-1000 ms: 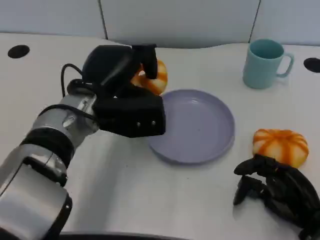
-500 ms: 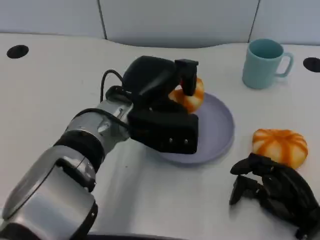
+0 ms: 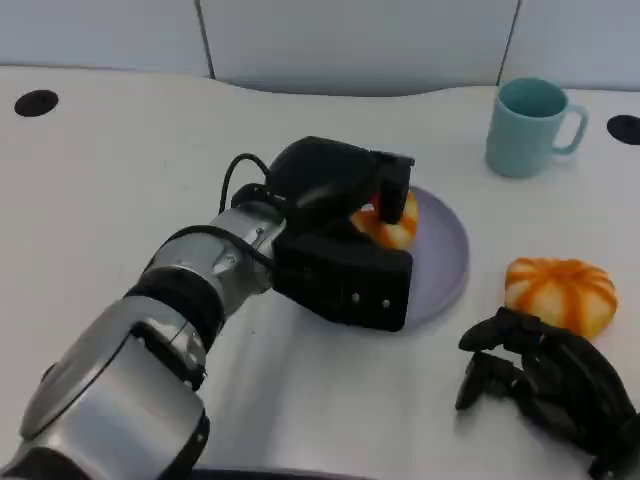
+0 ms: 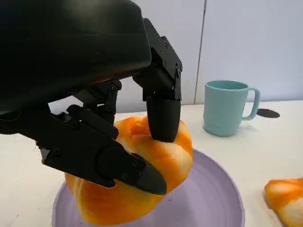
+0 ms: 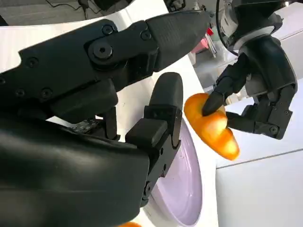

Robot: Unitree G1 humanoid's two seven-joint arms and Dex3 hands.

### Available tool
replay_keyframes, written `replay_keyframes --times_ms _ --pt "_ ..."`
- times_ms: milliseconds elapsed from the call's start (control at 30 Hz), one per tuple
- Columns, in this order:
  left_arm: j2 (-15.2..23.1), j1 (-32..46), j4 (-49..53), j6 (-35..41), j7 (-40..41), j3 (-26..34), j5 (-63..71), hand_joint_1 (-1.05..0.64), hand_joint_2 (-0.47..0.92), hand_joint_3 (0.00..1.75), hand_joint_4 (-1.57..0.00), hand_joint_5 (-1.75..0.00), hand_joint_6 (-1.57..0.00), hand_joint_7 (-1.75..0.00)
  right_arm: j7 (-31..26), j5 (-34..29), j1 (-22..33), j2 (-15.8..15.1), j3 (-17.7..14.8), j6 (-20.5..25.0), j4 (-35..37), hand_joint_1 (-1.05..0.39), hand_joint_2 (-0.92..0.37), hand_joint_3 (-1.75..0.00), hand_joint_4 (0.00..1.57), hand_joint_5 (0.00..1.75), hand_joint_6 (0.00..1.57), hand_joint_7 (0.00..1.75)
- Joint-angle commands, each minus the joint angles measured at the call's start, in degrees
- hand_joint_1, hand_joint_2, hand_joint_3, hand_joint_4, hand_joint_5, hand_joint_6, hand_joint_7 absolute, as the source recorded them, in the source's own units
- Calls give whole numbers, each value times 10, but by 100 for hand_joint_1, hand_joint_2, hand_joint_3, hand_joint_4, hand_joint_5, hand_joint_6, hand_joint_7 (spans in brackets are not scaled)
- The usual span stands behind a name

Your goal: Grasp the bread from the table and place it into the plate.

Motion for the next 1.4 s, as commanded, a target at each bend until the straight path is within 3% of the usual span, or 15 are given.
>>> replay_keyframes --times_ms 33,100,167,333,500,633,733,800,867,1200,1400 --pt "3 -3 3 4 3 -10 10 -31 85 10 -83 -175 -62 -174 -3 -7 21 2 1 -1 14 -54 -92 -8 67 142 72 92" --pt "3 -5 3 10 -2 -13 13 -36 84 9 -76 -175 -58 -168 7 -2 18 3 -3 -9 24 -53 -92 -9 66 144 71 94" --pt "3 -7 3 16 -20 -10 9 -43 84 4 -66 -157 -57 -137 5 -3 17 2 -3 -2 27 -55 -92 -8 66 144 71 95" --pt "2 -12 3 27 -65 -5 2 -60 84 0 -40 -124 -42 -99 -14 -18 22 -1 7 -11 11 -56 -92 -9 66 143 71 95" --pt "3 -11 1 26 -75 -2 -1 -70 86 0 -40 -64 -56 -32 -12 -11 25 0 6 16 -3 -53 -92 -9 63 147 68 100" --pt "2 -10 1 24 -86 2 -6 -73 87 0 -35 -46 -57 -11 -8 -8 21 1 1 13 13 -55 -92 -6 67 144 70 96" --pt "3 -10 0 22 -84 1 -5 -75 87 0 -23 -48 -54 -4 -12 -13 22 2 3 3 10 -56 -92 -6 67 143 71 94" --pt "4 -10 0 22 -82 0 -3 -75 87 0 -6 -68 -50 -1 -15 -13 26 2 6 7 -5 -55 -92 -10 65 146 70 98" --pt "5 -11 -1 22 -83 0 -3 -76 88 0 -1 -71 -47 0 -13 -11 25 1 7 10 -4 -55 -92 -10 65 146 69 99" --pt "27 -8 -10 -1 -88 24 -25 -80 89 0 0 -62 -35 0 -13 -10 20 -2 4 14 5 -55 -92 -9 65 146 70 98" --pt "58 7 -25 -36 -123 70 -78 -81 91 1 0 -62 -32 0 5 -2 11 -3 -4 14 23 -54 -92 -8 65 145 69 97"
